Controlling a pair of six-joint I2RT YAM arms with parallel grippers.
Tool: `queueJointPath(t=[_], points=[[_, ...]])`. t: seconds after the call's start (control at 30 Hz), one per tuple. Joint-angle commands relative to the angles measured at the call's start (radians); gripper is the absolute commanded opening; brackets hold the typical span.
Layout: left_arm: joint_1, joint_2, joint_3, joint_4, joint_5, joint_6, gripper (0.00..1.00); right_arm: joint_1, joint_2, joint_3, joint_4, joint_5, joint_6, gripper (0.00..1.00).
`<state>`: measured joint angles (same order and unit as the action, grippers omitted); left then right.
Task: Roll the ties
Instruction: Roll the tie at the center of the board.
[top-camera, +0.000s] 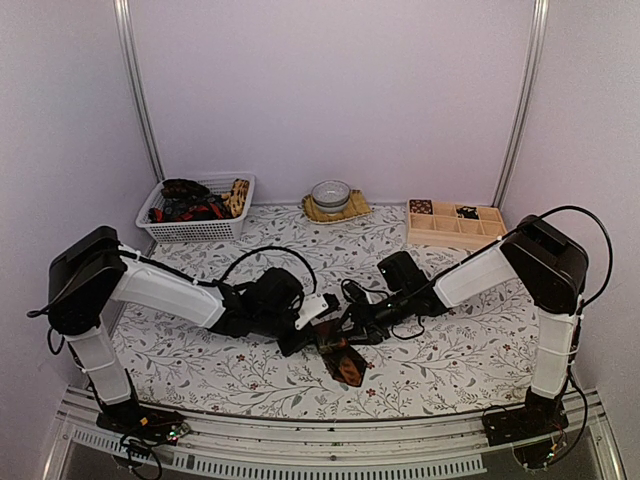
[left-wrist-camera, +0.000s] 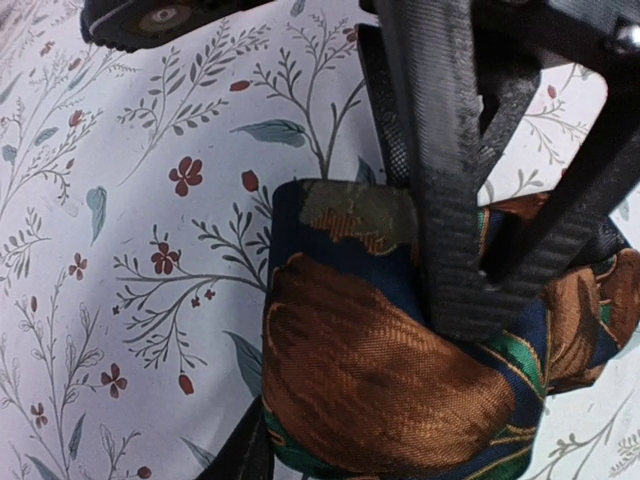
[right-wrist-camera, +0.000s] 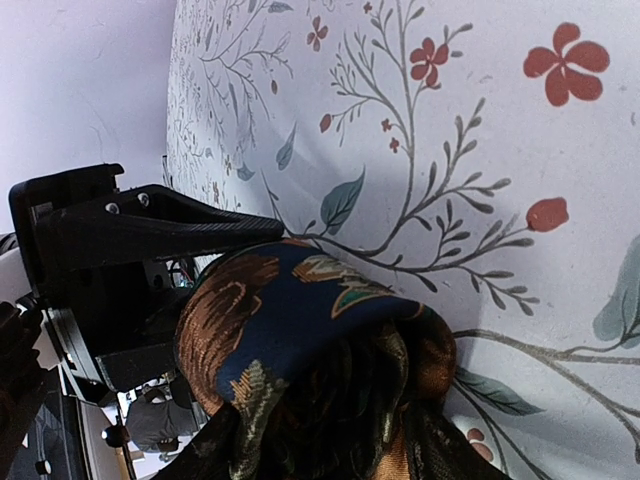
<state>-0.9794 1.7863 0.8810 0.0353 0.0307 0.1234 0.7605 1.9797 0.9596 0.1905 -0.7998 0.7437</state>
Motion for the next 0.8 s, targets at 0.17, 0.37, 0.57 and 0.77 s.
queueJointPath(t=[0.17,0.37,0.57,0.77], points=[[-0.038,0.012,-0.028,0.143,-0.011,-0.053,0.30,0.029,-0.024,0.013,-0.067,0.075,-0.013,0.54],[-0.038,0.010,-0.042,0.178,-0.002,-0.074,0.35,0.030,-0.020,0.009,-0.060,0.070,-0.007,0.54],[-0.038,-0.008,-0.080,0.206,0.002,-0.097,0.40,0.030,-0.024,0.011,-0.090,0.087,-0.026,0.54],[-0.027,-0.084,-0.104,0.120,0.071,-0.118,0.56,0.023,-0.011,0.009,-0.127,0.114,-0.088,0.53]])
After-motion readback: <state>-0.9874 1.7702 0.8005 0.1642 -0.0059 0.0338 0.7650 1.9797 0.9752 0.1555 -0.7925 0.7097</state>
